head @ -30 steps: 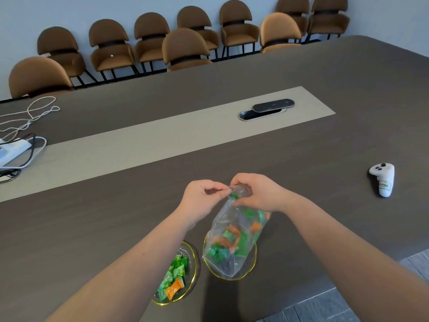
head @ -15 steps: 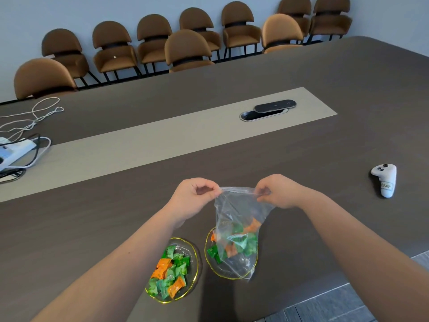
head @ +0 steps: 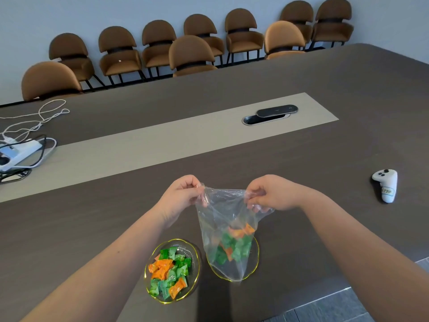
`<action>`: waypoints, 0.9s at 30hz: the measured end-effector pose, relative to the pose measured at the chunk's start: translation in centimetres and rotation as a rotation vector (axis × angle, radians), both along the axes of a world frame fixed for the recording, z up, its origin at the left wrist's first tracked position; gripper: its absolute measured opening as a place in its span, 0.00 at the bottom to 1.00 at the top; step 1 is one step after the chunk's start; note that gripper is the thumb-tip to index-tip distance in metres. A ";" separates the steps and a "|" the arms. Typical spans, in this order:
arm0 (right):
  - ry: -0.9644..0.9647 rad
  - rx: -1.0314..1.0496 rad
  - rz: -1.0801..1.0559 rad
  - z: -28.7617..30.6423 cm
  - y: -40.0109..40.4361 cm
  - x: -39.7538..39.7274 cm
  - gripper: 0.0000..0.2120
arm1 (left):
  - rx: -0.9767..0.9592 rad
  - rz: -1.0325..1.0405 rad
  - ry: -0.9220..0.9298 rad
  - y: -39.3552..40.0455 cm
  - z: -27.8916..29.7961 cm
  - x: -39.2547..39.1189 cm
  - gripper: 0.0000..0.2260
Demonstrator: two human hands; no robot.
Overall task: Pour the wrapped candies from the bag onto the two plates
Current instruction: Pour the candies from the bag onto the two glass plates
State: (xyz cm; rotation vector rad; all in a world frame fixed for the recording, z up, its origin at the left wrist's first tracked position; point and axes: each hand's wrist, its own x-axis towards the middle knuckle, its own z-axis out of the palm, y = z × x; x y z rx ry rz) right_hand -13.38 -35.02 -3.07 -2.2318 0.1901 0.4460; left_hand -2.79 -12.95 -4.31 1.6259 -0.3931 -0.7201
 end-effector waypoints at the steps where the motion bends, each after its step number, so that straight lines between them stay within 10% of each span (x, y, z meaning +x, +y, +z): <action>1: -0.003 -0.008 0.017 0.3 0.3 0.0 0.07 | 0.001 0.011 0.007 0.1 0.0 0.1 0.11; 27: -0.199 0.133 -0.118 2.7 2.5 1.9 0.05 | -0.117 0.230 -0.057 2.5 1.7 1.5 0.10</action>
